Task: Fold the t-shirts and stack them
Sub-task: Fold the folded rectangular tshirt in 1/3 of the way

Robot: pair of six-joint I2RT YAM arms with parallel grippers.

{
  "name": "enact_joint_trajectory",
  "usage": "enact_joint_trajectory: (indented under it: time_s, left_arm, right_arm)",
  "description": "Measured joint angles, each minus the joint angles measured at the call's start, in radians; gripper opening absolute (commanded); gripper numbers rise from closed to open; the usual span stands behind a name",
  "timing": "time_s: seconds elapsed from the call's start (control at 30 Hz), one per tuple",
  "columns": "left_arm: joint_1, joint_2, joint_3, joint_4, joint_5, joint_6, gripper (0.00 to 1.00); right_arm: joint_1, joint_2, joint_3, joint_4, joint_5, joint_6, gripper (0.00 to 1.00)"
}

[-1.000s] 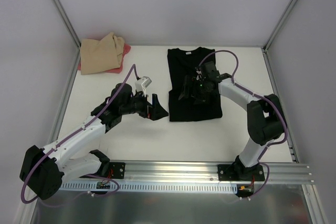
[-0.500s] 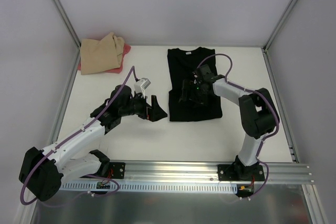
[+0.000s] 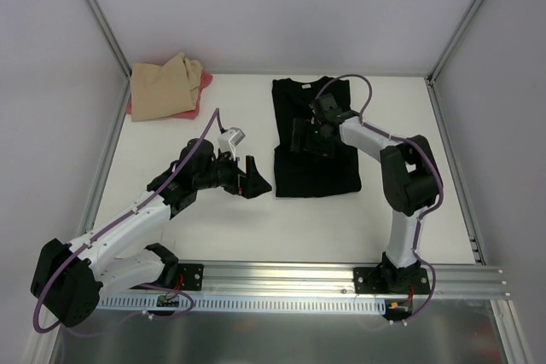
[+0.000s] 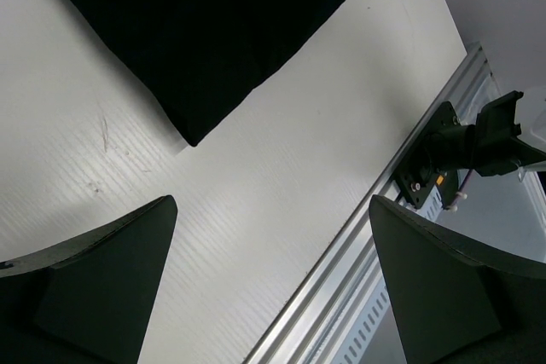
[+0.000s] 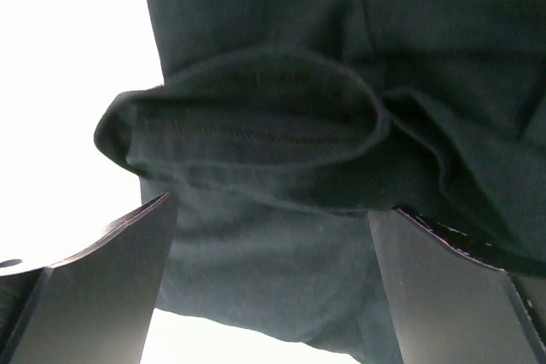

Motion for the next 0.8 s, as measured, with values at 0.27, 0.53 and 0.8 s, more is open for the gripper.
enact_joint_trajectory:
  time_s: [0.27,0.53,0.8]
  left_arm:
    - [0.0,0.005,0.0,0.0,0.0,0.018,0.99]
    - [0.0,0.04,0.0,0.0,0.0,0.037,0.99]
    - [0.0,0.049,-0.037,0.056,0.013,0.029,0.99]
  right_arm:
    - [-0.002,0.099,0.18,-0.058,0.05,-0.047,0.99]
    - [-0.047,0.233,0.442,-0.143,0.068,-0.091,1.0]
    - [-0.129,0.187,0.535,-0.235,0.142,-0.164,0.99]
